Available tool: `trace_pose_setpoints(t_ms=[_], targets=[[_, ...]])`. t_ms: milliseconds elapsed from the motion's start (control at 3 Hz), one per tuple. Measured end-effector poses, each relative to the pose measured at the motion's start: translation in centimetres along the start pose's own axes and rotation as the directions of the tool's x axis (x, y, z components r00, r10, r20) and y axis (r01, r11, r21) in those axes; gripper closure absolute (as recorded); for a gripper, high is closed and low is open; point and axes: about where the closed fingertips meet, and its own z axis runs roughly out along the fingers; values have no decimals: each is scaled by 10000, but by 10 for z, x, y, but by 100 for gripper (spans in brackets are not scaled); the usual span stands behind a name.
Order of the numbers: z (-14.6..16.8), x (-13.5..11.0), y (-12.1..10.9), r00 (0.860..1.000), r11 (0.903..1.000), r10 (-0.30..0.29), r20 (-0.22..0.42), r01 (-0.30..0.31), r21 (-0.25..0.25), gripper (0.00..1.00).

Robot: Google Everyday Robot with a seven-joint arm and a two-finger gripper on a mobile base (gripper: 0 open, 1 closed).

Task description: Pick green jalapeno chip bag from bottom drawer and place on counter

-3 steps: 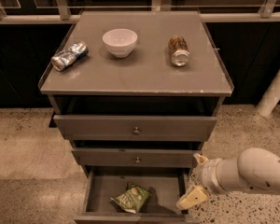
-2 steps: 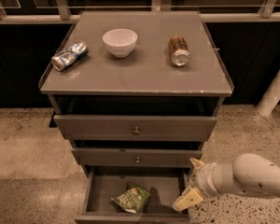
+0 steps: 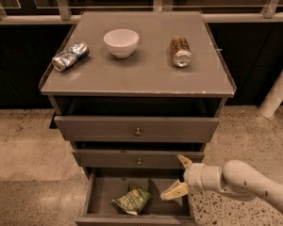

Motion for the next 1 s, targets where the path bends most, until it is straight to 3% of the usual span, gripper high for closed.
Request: trace_pose_setpoints(t_ms=[333, 1000], targets=[[25, 25, 12, 9985, 9980, 507, 199, -499, -379, 0], [31, 23, 21, 9984, 9971, 518, 225, -504, -563, 0]])
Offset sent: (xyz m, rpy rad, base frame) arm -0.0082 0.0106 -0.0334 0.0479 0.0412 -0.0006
